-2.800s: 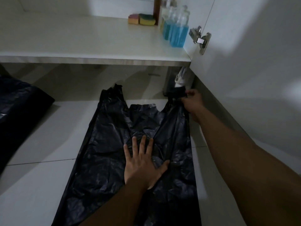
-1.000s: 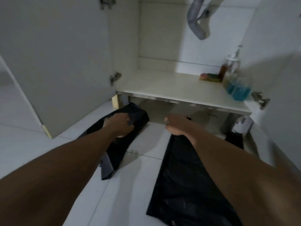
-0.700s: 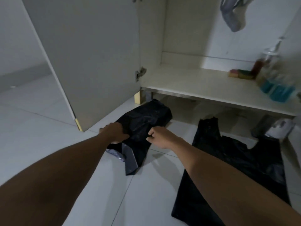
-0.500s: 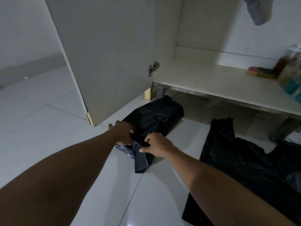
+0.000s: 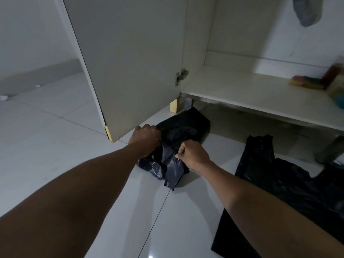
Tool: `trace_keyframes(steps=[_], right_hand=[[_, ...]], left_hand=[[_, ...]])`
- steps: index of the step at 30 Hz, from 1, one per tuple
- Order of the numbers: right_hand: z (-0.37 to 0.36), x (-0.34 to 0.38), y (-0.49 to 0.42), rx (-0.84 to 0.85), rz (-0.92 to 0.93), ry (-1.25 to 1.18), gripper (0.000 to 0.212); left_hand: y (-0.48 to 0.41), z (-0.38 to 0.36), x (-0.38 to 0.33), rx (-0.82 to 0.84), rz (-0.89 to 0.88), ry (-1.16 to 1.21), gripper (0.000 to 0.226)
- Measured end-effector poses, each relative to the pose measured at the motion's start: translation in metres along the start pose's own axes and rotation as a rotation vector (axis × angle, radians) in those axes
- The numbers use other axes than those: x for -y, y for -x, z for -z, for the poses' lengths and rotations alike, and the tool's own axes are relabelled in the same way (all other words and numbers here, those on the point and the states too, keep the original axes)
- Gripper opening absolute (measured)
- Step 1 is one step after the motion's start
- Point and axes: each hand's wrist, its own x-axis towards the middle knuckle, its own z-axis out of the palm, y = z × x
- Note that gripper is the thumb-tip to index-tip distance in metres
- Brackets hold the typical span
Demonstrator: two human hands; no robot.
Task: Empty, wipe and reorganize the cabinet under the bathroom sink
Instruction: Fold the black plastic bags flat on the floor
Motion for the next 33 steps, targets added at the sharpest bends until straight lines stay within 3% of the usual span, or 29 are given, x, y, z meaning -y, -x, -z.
trace_keyframes(steps=[2,9,15,18,21,23,24,26,28,31,33], right_hand=[[0.012,-0.003,-0.002,-0.011,0.011,-0.005,0.012],[0.056,-0.003,-0.001,-0.012,0.017,0.024,0.017],[0.096,0.012,0.008,-0.229,0.059,-0.26,0.008],[0.11,0.017,0.017,-0.123,0.114,-0.529,0.033],[0.127,0.019,0.029,-0.216,0.112,-0.556,0.049],[0.137,0.015,0.037,-0.23,0.055,-0.565,0.043],[0.142,0.014,0.042,-0.155,0.022,-0.579,0.043],[0.145,0.014,0.053,0.065,-0.045,-0.551,0.069],[0.145,0.013,0.06,0.159,-0.086,-0.507,0.088],[0.155,0.018,0.068,0.106,-0.038,-0.56,0.071],[0.164,0.019,0.071,0.14,-0.058,-0.605,0.079]], left_hand=[[-0.003,0.01,-0.003,-0.037,0.006,0.017,0.007],[-0.006,0.044,-0.006,-0.085,-0.067,0.139,0.019],[-0.001,0.086,-0.021,-0.296,0.041,0.234,0.012],[0.001,0.106,-0.032,-0.403,0.142,0.353,0.02],[0.002,0.125,-0.044,-0.44,0.315,0.484,0.027],[0.001,0.139,-0.049,-0.495,0.455,0.612,0.028],[-0.001,0.145,-0.05,-0.522,0.515,0.69,0.027],[-0.003,0.157,-0.053,-0.574,0.589,0.862,0.025],[-0.007,0.167,-0.059,-0.645,0.611,1.055,0.023],[-0.014,0.182,-0.07,-0.659,0.665,1.48,0.02],[-0.018,0.194,-0.082,-0.595,0.63,1.818,0.021]])
